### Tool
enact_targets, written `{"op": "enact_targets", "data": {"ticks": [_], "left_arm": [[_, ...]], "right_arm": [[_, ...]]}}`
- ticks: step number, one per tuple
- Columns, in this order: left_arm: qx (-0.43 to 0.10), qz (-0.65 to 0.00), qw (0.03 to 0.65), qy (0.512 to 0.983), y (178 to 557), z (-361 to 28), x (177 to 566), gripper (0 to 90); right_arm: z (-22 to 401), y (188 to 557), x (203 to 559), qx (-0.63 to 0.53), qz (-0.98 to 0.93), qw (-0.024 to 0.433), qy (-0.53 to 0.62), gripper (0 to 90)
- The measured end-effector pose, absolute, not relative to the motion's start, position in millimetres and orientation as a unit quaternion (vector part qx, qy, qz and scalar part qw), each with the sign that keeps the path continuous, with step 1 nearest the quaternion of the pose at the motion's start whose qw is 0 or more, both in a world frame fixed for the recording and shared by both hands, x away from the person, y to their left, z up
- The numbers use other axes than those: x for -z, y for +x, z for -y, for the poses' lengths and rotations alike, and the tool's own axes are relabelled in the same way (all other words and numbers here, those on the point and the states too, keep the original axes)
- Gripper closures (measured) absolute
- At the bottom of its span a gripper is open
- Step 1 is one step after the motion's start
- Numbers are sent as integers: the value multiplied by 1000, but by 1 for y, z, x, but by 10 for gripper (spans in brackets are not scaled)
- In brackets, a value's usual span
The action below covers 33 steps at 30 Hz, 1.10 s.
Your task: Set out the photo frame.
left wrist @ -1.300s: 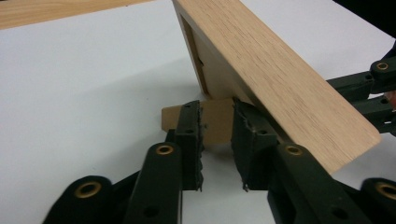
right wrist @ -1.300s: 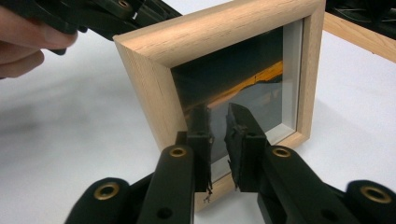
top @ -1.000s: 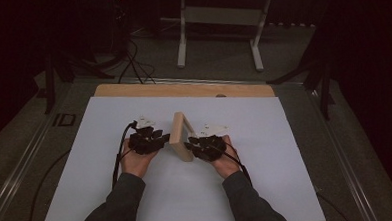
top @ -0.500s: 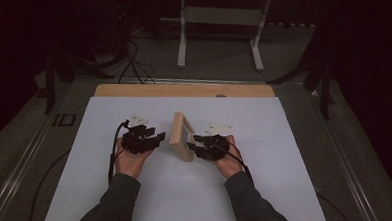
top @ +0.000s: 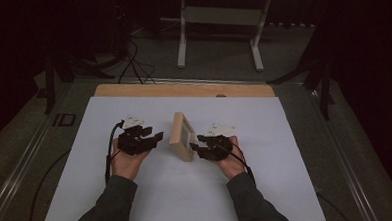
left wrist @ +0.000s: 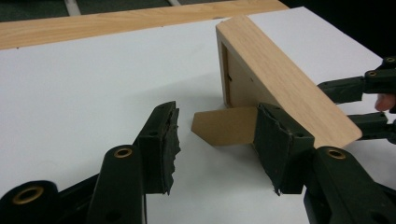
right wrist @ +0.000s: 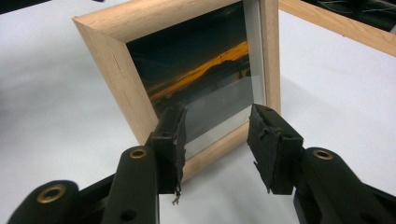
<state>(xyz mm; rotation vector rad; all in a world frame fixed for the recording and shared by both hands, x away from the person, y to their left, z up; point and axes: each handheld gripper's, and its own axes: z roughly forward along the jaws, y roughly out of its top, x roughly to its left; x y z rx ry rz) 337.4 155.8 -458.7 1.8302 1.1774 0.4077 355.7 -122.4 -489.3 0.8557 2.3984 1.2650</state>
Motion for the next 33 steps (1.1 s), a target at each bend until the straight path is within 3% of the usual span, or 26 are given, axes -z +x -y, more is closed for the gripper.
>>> {"op": "enact_targets", "data": {"ticks": [33], "left_arm": [[-146, -440, 480, 745, 319, -137, 446, 417]], "right_arm": [[138, 355, 494, -440, -828, 152, 314, 547]]}}
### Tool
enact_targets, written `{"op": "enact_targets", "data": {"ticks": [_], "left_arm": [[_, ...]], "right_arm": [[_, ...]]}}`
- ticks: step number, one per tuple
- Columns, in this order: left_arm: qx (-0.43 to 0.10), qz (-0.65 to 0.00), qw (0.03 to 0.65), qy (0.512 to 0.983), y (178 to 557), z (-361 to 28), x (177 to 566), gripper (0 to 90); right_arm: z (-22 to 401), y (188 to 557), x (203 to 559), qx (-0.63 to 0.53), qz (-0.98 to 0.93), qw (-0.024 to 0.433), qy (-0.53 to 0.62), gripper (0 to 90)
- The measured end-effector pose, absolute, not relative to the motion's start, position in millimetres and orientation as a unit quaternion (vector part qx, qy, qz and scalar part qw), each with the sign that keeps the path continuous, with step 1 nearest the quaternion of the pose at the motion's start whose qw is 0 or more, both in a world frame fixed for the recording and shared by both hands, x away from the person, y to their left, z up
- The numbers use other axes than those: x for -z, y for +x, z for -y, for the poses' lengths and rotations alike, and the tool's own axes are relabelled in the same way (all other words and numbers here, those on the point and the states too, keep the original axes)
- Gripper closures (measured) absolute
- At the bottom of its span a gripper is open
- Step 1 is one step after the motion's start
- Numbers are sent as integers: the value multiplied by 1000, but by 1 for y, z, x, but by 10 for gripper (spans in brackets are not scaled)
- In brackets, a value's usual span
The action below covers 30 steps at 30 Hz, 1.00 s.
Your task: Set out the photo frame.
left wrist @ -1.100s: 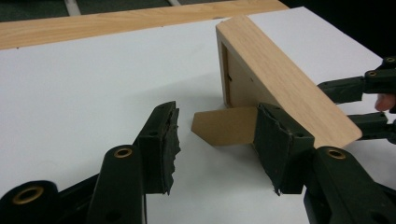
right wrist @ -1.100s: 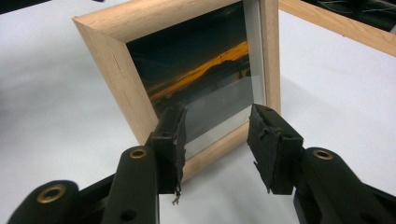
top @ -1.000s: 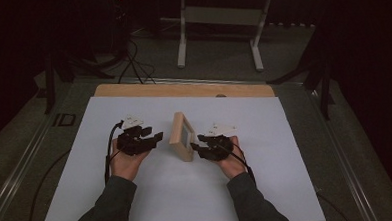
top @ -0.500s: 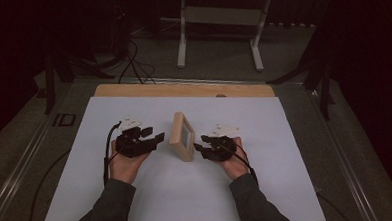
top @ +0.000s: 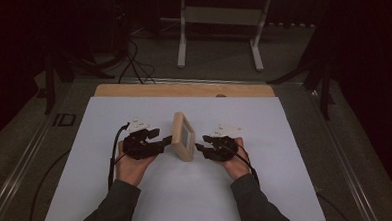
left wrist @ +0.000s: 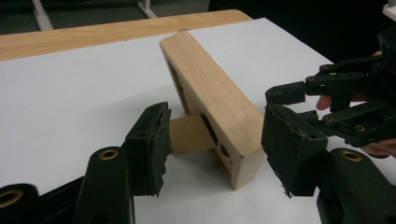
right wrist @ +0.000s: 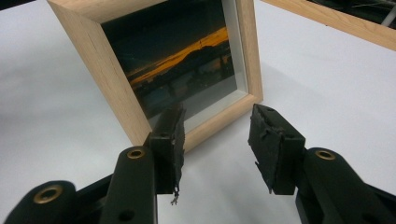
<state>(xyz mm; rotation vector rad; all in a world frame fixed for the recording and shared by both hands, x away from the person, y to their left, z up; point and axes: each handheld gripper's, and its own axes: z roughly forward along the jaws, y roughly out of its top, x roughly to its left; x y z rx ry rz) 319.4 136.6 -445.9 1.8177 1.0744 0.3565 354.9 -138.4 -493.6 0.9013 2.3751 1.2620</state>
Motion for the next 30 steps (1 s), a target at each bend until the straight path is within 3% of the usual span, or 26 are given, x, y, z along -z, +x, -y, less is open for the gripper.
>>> {"op": "enact_targets", "data": {"ticks": [10, 30], "left_arm": [[-150, -436, 473, 751, 321, -119, 447, 364], [-145, -451, 442, 762, 336, -95, 461, 350]], "right_arm": [[140, 355, 495, -440, -827, 152, 314, 546], [143, 355, 494, -444, -824, 151, 318, 542]]}}
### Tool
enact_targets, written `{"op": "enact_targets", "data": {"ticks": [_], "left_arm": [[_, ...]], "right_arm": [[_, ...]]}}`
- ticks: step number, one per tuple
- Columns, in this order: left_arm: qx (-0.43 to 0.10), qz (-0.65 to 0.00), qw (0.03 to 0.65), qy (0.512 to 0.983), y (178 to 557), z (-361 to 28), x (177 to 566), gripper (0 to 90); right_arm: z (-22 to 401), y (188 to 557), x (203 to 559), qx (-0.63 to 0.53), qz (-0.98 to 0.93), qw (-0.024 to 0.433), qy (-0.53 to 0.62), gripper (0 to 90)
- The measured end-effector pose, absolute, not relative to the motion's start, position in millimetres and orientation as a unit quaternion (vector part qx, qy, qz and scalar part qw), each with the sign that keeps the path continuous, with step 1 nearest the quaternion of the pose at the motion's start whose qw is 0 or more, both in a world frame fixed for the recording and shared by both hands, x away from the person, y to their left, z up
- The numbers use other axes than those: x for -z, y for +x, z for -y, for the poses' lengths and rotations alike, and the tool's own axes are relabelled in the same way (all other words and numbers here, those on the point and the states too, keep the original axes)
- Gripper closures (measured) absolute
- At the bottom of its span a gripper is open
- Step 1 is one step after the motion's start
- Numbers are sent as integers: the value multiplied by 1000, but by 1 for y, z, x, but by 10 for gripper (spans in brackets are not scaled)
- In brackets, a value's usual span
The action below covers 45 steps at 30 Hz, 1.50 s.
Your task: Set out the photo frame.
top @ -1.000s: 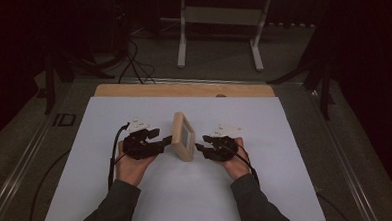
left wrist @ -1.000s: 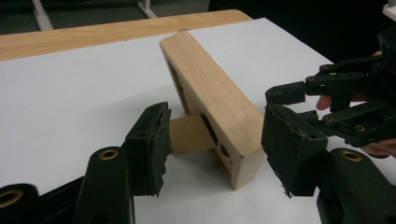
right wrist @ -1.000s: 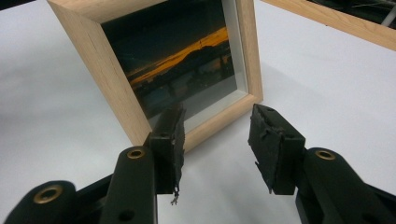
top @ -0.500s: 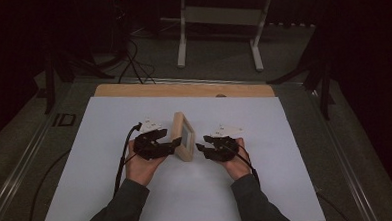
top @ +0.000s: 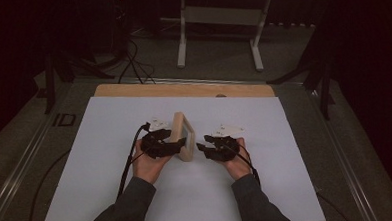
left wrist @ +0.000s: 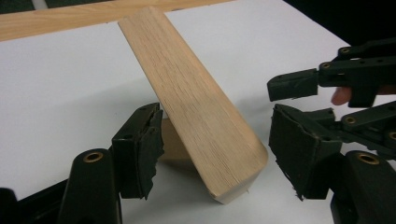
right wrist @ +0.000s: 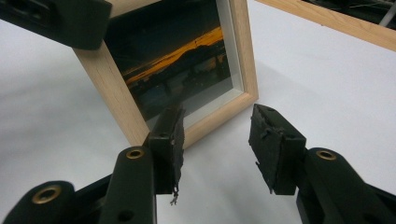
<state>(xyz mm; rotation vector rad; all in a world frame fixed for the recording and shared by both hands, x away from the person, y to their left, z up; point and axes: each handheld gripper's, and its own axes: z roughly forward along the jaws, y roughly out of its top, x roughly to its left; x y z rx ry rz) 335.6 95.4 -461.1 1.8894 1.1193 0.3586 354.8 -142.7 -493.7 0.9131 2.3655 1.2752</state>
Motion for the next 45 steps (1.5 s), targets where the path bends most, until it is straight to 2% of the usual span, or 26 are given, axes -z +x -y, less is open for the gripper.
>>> {"op": "enact_targets", "data": {"ticks": [22, 45], "left_arm": [[-132, -465, 432, 761, 342, -90, 467, 430], [-127, -470, 429, 761, 343, -89, 466, 463]], "right_arm": [[148, 356, 491, -451, -819, 155, 320, 538], [150, 357, 486, -457, -814, 160, 322, 536]]}}
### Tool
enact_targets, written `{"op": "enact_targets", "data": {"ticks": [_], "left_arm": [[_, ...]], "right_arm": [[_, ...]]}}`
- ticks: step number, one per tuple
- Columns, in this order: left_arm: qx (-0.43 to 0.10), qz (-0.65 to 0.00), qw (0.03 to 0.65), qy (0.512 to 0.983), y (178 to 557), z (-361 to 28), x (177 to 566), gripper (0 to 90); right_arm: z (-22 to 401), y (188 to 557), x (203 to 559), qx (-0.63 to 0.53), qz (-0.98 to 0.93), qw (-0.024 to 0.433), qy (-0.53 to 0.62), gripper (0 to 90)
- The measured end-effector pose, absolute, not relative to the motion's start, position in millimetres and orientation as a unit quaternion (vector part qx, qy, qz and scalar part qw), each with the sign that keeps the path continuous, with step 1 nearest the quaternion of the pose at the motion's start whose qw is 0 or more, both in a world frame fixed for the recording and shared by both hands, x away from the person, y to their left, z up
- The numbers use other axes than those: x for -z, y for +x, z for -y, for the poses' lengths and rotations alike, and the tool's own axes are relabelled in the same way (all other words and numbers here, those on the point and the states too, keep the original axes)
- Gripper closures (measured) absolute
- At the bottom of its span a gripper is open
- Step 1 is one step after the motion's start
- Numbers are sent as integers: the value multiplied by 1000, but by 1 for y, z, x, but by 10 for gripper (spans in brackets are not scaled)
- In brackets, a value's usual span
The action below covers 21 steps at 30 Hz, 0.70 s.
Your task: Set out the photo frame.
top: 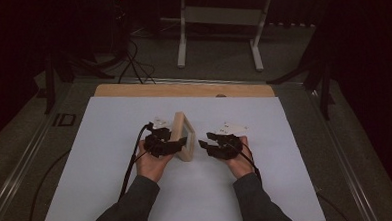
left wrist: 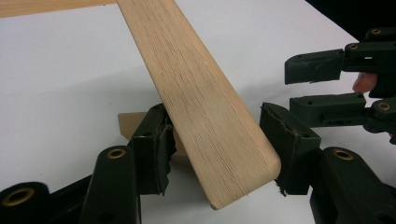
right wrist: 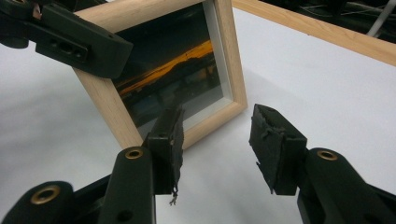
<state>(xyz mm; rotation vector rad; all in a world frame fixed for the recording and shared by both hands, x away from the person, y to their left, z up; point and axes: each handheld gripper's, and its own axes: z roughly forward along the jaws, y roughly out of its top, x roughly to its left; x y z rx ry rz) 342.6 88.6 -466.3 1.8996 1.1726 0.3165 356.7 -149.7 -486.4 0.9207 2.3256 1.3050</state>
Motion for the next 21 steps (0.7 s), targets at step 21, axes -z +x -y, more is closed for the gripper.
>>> {"op": "enact_targets", "data": {"ticks": [21], "left_arm": [[-122, -449, 427, 776, 341, -82, 463, 580]], "right_arm": [[149, 361, 465, -477, -799, 176, 321, 539]]}}
